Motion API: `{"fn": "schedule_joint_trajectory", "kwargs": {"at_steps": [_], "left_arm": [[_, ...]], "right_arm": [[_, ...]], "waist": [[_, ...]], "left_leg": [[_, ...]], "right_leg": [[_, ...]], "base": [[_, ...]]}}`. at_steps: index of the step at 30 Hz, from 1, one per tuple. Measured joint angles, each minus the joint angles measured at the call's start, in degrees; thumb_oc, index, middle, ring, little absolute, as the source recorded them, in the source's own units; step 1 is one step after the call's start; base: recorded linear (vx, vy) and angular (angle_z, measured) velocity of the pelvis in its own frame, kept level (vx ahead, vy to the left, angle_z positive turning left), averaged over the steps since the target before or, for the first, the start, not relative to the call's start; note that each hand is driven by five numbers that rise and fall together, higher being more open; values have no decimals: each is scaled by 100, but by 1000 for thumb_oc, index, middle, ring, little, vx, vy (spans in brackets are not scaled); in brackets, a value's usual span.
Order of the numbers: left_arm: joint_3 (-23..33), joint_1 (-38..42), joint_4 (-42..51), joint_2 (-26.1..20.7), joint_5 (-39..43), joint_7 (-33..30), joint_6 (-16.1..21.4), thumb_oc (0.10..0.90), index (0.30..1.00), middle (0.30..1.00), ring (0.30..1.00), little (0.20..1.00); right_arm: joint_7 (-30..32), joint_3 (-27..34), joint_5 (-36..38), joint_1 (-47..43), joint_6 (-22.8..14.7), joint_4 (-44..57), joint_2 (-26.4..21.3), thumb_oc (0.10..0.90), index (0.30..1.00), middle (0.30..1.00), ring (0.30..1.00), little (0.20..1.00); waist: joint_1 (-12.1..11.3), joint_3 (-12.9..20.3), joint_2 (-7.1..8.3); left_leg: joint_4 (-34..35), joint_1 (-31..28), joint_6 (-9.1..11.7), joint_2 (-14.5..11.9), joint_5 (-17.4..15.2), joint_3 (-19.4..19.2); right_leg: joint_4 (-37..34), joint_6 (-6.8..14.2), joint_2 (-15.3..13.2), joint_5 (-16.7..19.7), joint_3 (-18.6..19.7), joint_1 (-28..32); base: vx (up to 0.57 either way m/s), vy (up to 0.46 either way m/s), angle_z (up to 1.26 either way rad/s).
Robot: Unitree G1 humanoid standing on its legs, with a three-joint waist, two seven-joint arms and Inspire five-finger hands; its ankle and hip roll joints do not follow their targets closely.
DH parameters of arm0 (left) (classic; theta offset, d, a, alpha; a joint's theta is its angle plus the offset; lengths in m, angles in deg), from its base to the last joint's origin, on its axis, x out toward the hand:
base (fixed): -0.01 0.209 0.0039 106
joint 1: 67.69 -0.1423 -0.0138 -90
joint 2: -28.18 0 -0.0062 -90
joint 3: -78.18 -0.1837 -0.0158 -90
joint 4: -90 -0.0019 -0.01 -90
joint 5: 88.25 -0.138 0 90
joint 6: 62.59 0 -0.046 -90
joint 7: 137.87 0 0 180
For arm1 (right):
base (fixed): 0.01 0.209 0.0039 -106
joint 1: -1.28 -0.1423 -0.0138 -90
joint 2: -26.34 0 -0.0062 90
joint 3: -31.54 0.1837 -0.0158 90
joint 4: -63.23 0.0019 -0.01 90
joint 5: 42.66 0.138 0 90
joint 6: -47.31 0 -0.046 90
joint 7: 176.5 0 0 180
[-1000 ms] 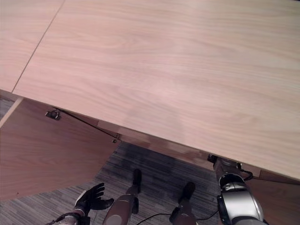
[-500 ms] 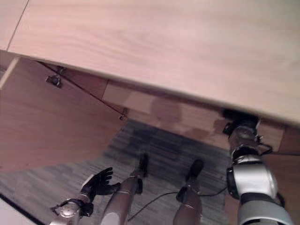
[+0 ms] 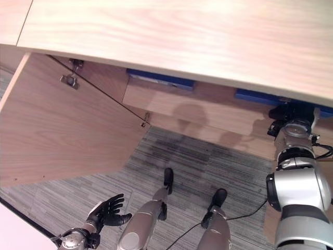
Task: Put the empty folder in the office cabinet
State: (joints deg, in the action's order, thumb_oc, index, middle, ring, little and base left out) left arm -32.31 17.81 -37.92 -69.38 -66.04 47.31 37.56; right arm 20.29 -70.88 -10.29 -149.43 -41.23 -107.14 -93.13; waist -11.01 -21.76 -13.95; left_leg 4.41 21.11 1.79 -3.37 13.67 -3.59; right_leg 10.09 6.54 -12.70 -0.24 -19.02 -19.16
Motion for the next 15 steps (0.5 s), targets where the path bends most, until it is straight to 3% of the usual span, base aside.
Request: {"fn": "schedule_joint_trajectory", "kwargs": {"at_steps": [5,9,10,11,12,13,15], "left_arm": [[75,244,-219,19,-1,-2,-5,800,900,900,900,900],[231,239,-544,182,-38,-16,-44,800,900,900,900,900],[404,187,-664,294,-48,-64,-72,800,900,900,900,900],[514,138,-710,332,-61,-77,-113,800,900,900,900,900],[548,85,-767,332,-64,-97,-146,800,900,900,900,900],[553,8,-913,339,-105,-99,-157,800,900,900,900,900],[818,-39,-1162,448,-346,-87,-216,800,900,900,900,900]], "right_arm": [[-5,144,164,308,2,184,126,400,300,300,300,300],[-129,285,162,1359,-446,2069,662,400,300,300,300,300],[-196,415,161,1839,-687,2790,1013,731,796,796,796,796],[-245,449,164,2116,-756,3179,1228,800,900,900,900,900],[-401,397,163,2400,-771,3473,1495,800,900,900,900,900],[-526,368,161,3070,-832,3945,1994,800,900,900,900,900],[-605,558,144,3976,-881,4550,2446,800,900,900,900,900]], "waist": [[20,0,1],[179,15,96],[237,50,199],[253,80,266],[306,150,403],[297,354,670],[301,489,898]], "left_leg": [[6,-261,3,-27,-14,82],[10,-500,55,-103,-108,72],[10,-594,79,-128,-137,63],[11,-648,89,-141,-147,70],[11,-707,114,-164,-179,74],[11,-796,139,-170,-233,71],[11,-964,120,-115,-307,70]], "right_leg": [[-644,40,131,233,-122,591],[-1052,23,276,411,-169,988],[-1141,-18,310,445,-171,1108],[-1212,-26,330,454,-175,1203],[-1253,-36,341,455,-161,1280],[-1303,-49,359,419,-176,1405],[-1328,-50,326,391,-202,1599]], "base": [[22,23,6],[20,49,-8],[83,65,-3],[86,71,0],[124,116,8],[120,115,9],[97,91,10]]}}
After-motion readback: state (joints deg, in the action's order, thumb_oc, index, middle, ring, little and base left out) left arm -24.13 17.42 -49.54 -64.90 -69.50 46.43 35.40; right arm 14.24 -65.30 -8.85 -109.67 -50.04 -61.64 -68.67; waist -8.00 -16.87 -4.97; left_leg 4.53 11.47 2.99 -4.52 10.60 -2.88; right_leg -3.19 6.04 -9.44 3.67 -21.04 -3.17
